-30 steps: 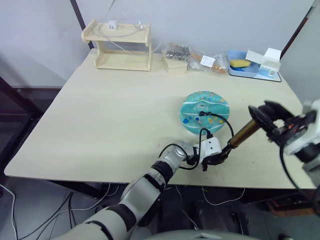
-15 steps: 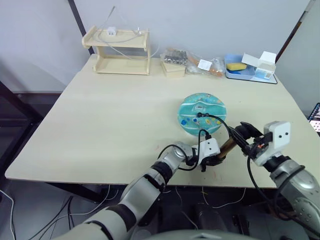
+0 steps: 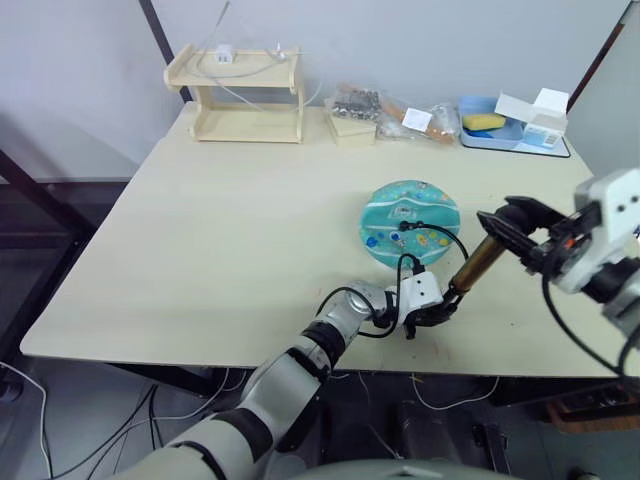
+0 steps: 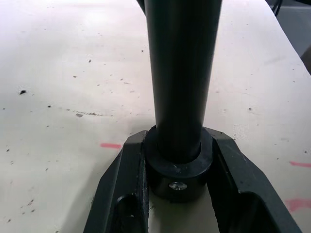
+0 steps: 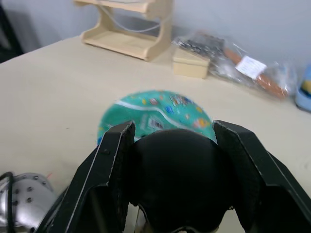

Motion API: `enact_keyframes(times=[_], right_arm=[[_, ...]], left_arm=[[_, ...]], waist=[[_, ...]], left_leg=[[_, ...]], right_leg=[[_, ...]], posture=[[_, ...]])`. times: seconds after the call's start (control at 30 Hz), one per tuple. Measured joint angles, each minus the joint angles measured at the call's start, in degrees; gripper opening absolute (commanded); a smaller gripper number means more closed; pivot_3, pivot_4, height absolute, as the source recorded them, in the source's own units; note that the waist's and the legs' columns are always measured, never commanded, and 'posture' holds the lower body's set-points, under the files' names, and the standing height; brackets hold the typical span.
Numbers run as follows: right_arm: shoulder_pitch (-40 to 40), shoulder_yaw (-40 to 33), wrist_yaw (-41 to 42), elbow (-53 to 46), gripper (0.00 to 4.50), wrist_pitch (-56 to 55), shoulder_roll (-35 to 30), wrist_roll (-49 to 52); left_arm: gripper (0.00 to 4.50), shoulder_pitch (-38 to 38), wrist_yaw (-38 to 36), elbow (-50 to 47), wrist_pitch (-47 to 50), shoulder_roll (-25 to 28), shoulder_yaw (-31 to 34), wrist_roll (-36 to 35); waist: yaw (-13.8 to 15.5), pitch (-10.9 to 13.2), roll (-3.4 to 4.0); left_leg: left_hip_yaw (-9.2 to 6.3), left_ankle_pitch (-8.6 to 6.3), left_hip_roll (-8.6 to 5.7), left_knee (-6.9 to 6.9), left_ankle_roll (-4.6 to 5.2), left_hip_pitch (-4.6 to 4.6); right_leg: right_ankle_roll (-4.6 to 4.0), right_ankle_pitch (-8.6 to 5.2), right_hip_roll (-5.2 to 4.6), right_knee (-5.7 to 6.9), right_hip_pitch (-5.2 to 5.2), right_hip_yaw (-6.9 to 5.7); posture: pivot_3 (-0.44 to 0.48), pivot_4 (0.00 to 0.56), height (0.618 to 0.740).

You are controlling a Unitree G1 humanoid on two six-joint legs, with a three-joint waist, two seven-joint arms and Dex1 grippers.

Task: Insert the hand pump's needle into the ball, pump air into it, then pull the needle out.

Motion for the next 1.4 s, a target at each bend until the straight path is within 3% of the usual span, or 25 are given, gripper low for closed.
enact_keyframes(times=[0.17,0.37,0.57,0.77,1.0,1.27,1.4], right_arm=[[0.5,-6.3,-1.0,-1.1,2.08,3.8,-5.8,7.8],[2.6,-6.2,-1.9,-3.1,2.08,3.0,-5.2,7.2],[5.6,1.8,-3.1,-4.7,2.08,-1.4,-0.2,-1.6],[10.2,16.6,-0.4,-2.4,2.08,-7.6,5.7,-16.9],[11.9,28.2,4.4,5.1,2.08,-19.7,15.4,-32.2],[15.6,27.8,7.6,3.7,2.08,-23.2,17.3,-36.6],[16.0,23.8,8.2,-0.5,2.08,-18.2,15.2,-34.3]], left_arm=[[1.09,0.0,-1.4,0.1,-0.7,-0.1,-0.4,0.0],[1.09,0.0,-4.7,0.1,-0.4,-0.1,-0.5,-0.9],[1.09,0.9,-8.5,-0.2,0.3,0.1,-0.1,-1.1],[1.09,2.6,-12.2,-1.4,0.6,0.7,1.1,-1.6],[1.09,4.2,-13.5,-2.6,0.9,3.8,1.4,-1.5],[1.09,4.5,-13.9,-3.8,0.0,5.7,1.3,-0.4],[1.09,4.5,-14.3,-4.4,-0.7,5.6,1.3,-0.4]], waist=[[0.1,0.0,0.01],[0.1,-0.1,-0.03],[0.2,-0.3,-0.17],[0.1,-0.8,-0.41],[-1.0,-1.4,-1.09],[-1.6,-1.4,-1.05],[-1.4,-1.0,-0.51]], left_leg=[[-0.07,-0.03,0.0,0.03,0.05,-0.36],[-0.11,-0.12,0.0,0.04,0.2,-0.39],[-0.24,-0.14,0.0,0.03,0.22,-0.37],[-0.66,-0.18,0.0,0.05,0.28,-0.25],[-0.78,-0.27,0.23,-0.12,0.32,0.81],[-0.86,-0.32,0.73,-0.34,0.24,1.5],[-0.86,-0.32,0.73,-0.35,0.23,1.38]], right_leg=[[0.21,0.13,-0.02,-0.3,-0.1,-0.14],[0.24,0.15,-0.03,-0.53,-0.02,-0.18],[0.23,0.14,-0.03,-0.6,0.08,-0.36],[0.04,0.02,-0.03,-0.63,0.22,-0.44],[-0.09,-0.26,0.08,-0.64,1.08,-0.64],[-0.36,-0.28,-0.13,-0.63,1.56,-1.09],[-0.4,-0.26,-0.35,-0.63,1.47,-1.51]], posture=[[0.0,0.15,0.74],[0.0,0.15,0.74],[0.0,0.15,0.74],[0.0,0.15,0.74],[0.0,0.15,0.74],[0.0,0.15,0.74],[0.0,0.15,0.74]])
